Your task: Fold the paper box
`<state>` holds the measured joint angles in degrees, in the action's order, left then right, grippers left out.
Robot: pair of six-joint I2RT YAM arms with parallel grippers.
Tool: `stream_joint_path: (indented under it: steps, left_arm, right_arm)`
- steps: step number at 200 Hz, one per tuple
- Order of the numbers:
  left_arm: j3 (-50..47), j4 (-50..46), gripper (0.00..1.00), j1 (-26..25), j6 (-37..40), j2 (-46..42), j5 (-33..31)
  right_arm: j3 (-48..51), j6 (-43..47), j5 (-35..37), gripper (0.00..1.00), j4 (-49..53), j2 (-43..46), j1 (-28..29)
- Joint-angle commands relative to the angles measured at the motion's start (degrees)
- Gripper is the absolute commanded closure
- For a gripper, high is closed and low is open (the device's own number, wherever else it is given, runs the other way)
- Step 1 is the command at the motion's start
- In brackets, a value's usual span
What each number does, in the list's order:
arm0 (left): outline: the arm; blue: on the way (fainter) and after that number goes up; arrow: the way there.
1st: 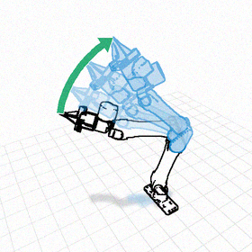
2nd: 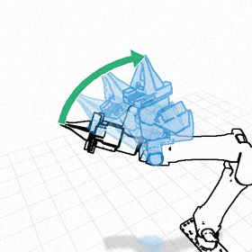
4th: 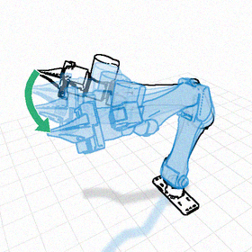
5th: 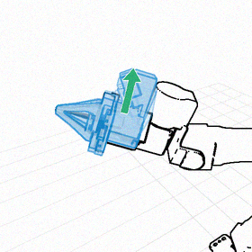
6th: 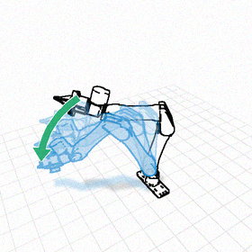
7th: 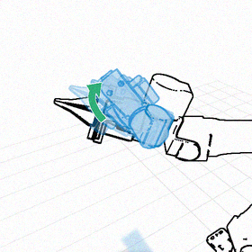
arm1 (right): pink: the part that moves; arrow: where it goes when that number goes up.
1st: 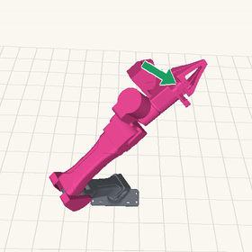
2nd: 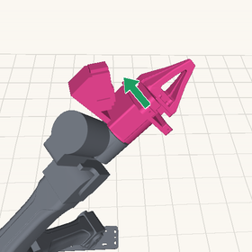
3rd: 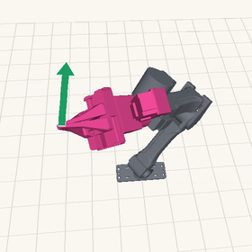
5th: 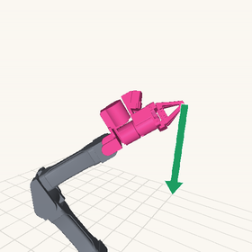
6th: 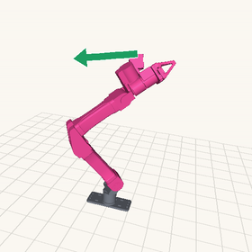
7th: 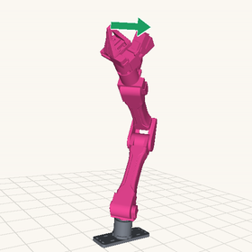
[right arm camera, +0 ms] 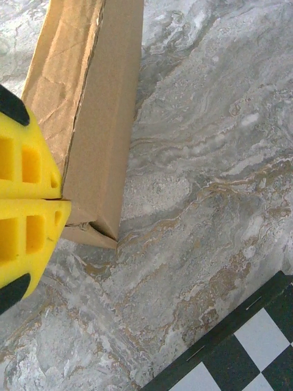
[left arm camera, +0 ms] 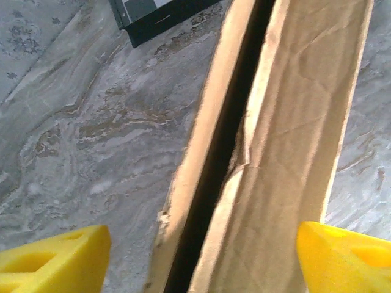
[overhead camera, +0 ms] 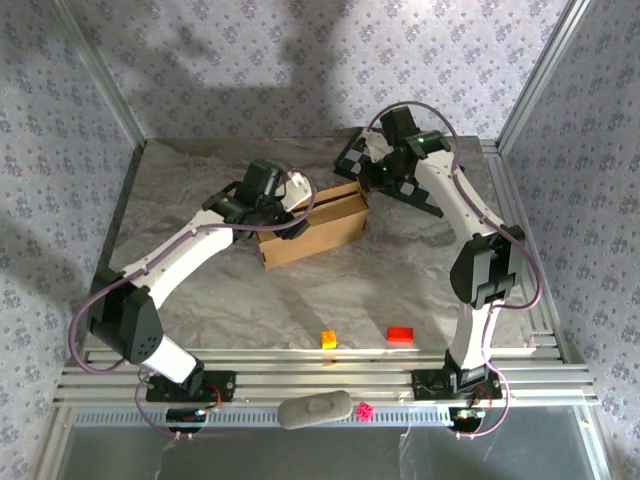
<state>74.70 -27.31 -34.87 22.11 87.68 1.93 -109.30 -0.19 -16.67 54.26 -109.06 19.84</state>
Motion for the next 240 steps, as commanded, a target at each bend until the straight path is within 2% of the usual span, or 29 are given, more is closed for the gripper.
stream_joint_path:
  steps: [1, 46, 96, 140, 177, 209, 225, 240]
  left_arm:
    - [2.1, -1.5, 0.18, -2.7, 2.0, -0.1, -0.5]
    - [2.9, -2.0, 0.18, -4.5, 4.2, 3.5, -5.2]
    - [3.8, -4.3, 0.3, -5.9, 7.3, 6.6, -6.7]
    - [2.5, -3.8, 0.37, -5.8, 7.9, 5.4, -6.6]
    - [1.3, -3.2, 0.39, -5.2, 8.0, 3.8, -4.0]
    - [1.5, -3.7, 0.4, -5.0, 7.9, 3.5, -2.5]
    - [1.6, -3.8, 0.39, -4.8, 7.9, 3.5, -2.3]
    - [1.6, -3.9, 0.39, -4.8, 7.9, 3.5, -2.1]
  right_arm:
    - [1.1, -1.4, 0.8, 1.0, 2.8, 1.3, 0.6]
    - [0.7, -1.2, 0.1, 1.0, 3.0, 0.8, 0.9]
    - [0.0, -0.9, -1.3, 1.0, 3.5, 0.4, 0.9]
    - [2.2, 6.1, -5.6, 1.0, 1.4, 2.1, 0.3]
    - [3.3, 11.1, -11.4, 0.83, 0.7, 2.4, -1.6]
    - [11.4, 14.9, -16.0, 0.68, -6.3, 6.6, -3.5]
    - [15.4, 16.7, -16.1, 0.65, -10.6, 9.0, -4.1]
    - [16.1, 17.3, -16.3, 0.67, -12.1, 9.4, -4.4]
